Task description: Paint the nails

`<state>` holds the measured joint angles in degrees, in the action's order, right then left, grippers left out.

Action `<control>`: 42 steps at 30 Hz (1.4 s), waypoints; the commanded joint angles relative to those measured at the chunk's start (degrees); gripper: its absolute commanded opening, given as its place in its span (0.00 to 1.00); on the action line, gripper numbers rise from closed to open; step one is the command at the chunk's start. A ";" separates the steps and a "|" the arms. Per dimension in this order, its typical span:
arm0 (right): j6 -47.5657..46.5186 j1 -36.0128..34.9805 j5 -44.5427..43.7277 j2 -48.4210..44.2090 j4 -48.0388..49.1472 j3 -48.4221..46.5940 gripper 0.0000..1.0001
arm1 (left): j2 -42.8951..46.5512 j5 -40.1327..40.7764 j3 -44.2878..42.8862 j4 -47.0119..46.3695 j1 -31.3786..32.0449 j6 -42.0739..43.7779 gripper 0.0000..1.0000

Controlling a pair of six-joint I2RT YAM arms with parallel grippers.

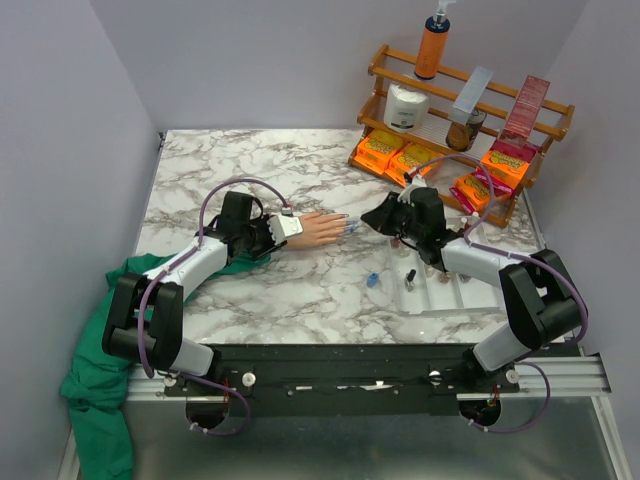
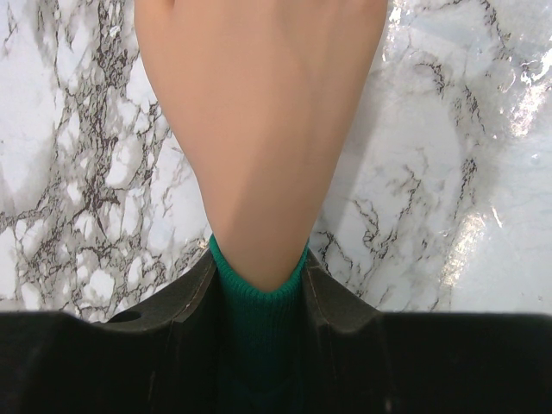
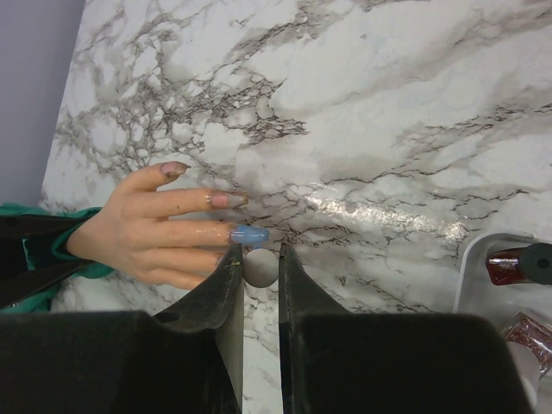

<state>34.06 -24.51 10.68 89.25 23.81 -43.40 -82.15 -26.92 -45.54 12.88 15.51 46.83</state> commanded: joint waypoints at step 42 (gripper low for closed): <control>-4.45 -2.38 2.86 -1.36 0.62 -3.98 0.01 | -0.03 -3.85 -2.27 -0.49 0.05 -1.48 0.00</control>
<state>29.15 -26.63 13.82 87.02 23.11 -45.78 -82.19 -27.66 -46.37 13.39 15.51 46.61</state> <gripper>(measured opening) 0.213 0.395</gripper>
